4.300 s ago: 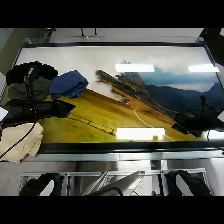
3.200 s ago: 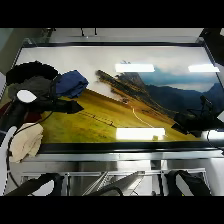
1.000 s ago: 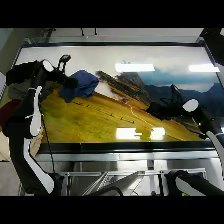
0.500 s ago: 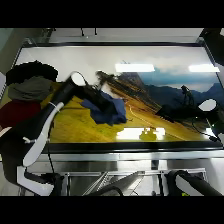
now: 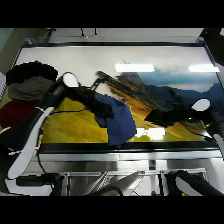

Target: Fold the shirts.

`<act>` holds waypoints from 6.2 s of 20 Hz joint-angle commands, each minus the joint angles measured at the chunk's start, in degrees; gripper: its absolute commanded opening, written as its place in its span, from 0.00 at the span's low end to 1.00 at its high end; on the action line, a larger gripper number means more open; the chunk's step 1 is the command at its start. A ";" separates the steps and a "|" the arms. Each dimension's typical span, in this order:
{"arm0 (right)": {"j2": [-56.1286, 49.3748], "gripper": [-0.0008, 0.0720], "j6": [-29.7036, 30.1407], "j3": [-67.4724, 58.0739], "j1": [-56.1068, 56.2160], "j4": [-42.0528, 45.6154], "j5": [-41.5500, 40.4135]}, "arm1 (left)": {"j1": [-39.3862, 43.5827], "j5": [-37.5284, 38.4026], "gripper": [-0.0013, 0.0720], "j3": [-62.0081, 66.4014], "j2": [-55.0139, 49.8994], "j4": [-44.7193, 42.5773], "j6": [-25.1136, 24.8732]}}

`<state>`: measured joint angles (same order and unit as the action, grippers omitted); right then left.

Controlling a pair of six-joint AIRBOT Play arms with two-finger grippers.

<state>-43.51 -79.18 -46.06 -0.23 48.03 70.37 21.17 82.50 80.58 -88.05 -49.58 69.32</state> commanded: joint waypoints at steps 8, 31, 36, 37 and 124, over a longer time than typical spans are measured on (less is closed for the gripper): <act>-7.50 0.84 -6.67 9.57 21.42 -1.88 -12.13 | -15.76 -15.32 0.98 -10.91 -5.46 -5.77 0.57; 5.07 0.05 25.79 2.80 8.44 -41.88 -18.84 | -12.76 -6.47 0.04 18.43 -5.18 -5.81 2.10; 21.75 0.05 25.86 -7.61 -6.80 -41.83 -18.45 | -13.53 -1.79 0.04 18.43 13.46 -5.92 2.10; 24.44 0.05 25.88 -9.14 -9.25 -41.75 -18.47 | -13.53 -1.36 0.04 18.43 16.98 -5.97 2.10; 5.40 0.04 31.98 -35.85 -16.76 -34.69 5.05 | -25.11 14.86 0.04 8.83 18.78 39.89 -13.75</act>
<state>-44.27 -45.23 -67.26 -11.07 14.52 75.22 -3.84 97.47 83.26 -79.59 -22.94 55.48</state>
